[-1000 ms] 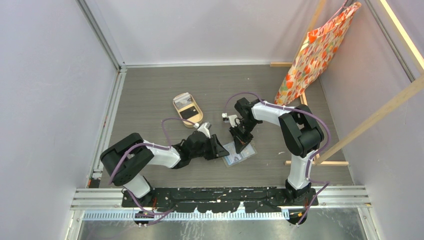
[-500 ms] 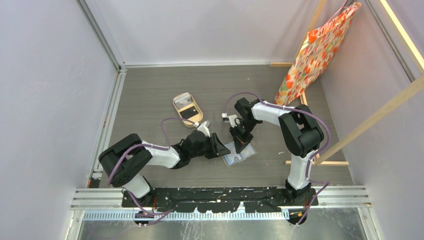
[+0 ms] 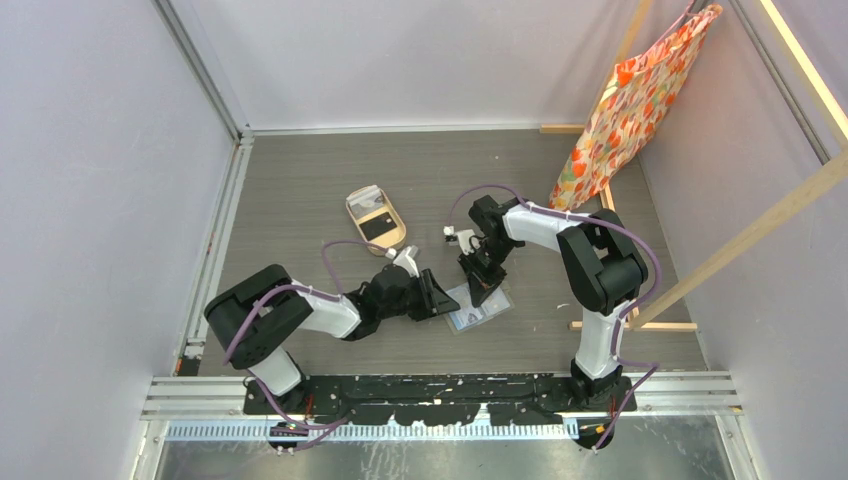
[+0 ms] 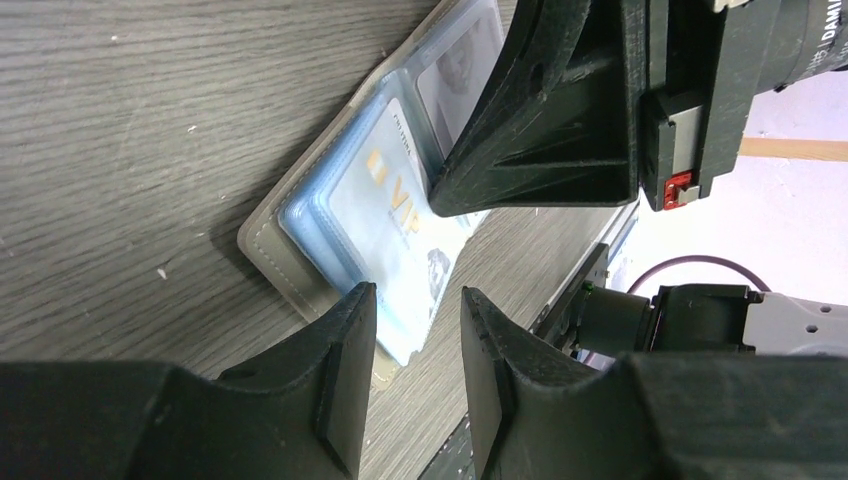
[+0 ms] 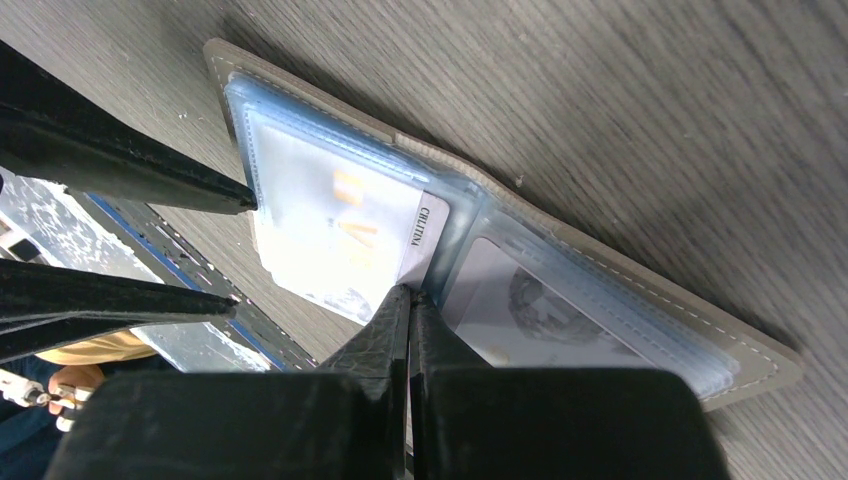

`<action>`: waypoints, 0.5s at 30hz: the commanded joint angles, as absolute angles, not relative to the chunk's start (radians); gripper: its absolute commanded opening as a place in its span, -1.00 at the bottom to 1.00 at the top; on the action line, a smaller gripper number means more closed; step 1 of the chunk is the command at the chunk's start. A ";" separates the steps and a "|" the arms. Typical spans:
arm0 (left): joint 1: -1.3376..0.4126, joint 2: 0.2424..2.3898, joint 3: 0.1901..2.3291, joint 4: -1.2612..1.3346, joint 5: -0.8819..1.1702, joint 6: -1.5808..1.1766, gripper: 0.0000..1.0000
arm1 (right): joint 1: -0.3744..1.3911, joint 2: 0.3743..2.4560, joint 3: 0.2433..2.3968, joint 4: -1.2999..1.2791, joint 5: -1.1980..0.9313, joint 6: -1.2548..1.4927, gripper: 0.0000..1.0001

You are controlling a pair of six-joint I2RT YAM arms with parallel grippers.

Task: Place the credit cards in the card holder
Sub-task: Turn over the card slot in the card holder.

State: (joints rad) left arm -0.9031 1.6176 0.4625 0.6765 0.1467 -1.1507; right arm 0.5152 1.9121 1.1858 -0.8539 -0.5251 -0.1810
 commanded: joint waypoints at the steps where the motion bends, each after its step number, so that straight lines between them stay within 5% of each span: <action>1: -0.907 1.567 0.443 0.694 0.131 -1.168 -0.25 | 0.518 1.920 1.207 -0.853 -0.492 -0.193 -0.93; 15: -0.907 1.608 0.446 0.737 0.146 -1.260 -0.24 | 0.518 1.920 1.206 -0.852 -0.491 -0.193 -0.92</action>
State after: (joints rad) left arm -0.9031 1.5860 0.4404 0.6785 0.1429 -1.2175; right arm 0.5152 1.9121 1.1858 -0.8539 -0.5247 -0.1810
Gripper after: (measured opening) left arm 0.381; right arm 0.037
